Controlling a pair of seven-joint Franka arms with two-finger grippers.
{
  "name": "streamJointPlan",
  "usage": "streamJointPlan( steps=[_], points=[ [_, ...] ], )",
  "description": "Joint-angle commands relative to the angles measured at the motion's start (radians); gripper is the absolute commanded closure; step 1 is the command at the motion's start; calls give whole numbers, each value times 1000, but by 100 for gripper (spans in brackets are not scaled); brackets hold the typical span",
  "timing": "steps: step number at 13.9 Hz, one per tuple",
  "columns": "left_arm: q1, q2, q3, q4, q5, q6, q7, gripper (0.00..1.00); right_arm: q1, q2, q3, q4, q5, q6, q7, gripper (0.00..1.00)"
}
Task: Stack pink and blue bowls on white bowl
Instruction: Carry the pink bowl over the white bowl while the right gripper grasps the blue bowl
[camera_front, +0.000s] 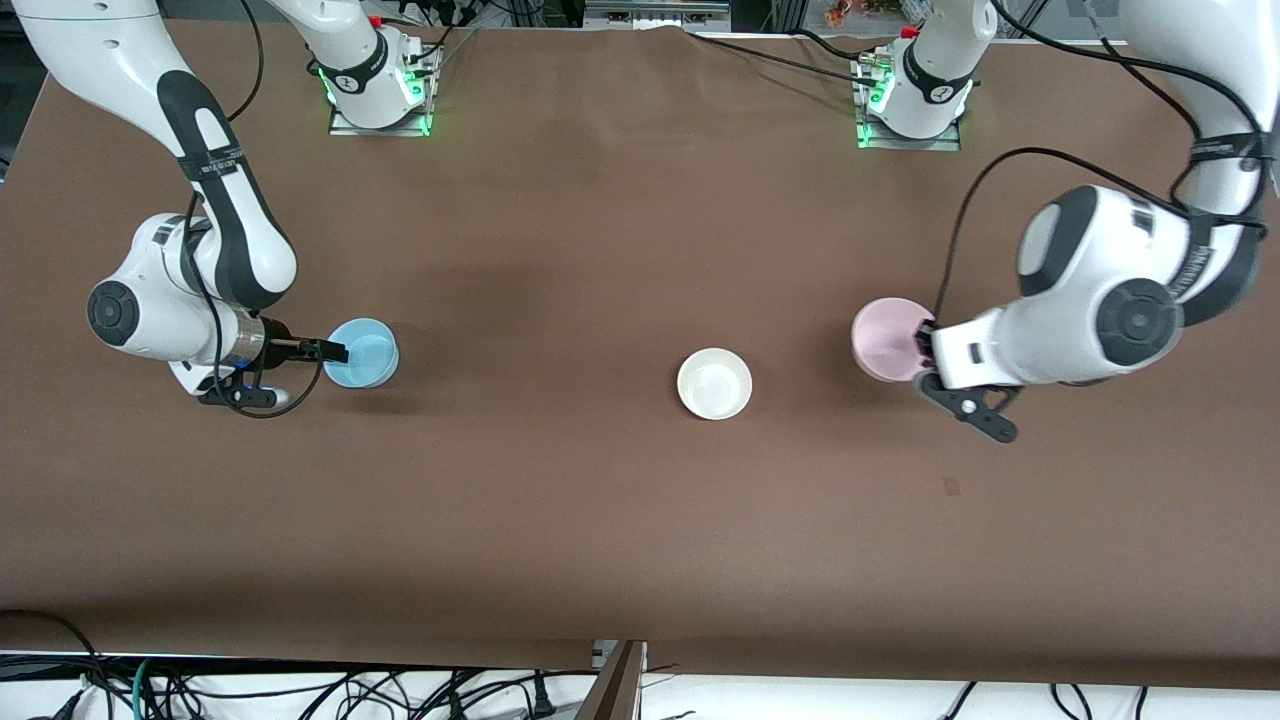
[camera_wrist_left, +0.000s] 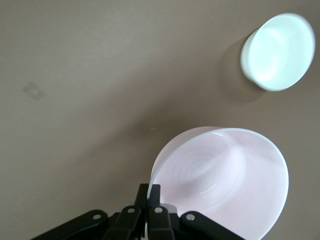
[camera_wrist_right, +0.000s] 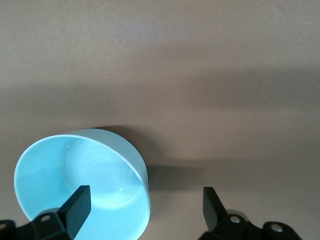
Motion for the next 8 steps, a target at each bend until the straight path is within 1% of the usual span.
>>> streamJointPlan(
  steps=[1,3,6,8],
  points=[
    [-61,62,0,65,-81,-15,-126,100,-4,-7,2,-38,30,44,-33,1],
    [-104,85,0,68,-110,25,-189,100,-4,-7,2,-40,30,43,-33,4],
    [-158,127,0,68,-138,126,-315,100,-4,-7,2,-40,33,37,-34,23],
    [-197,165,3,68,-135,175,-397,100,-4,-9,2,-40,38,34,-33,40]
  ],
)
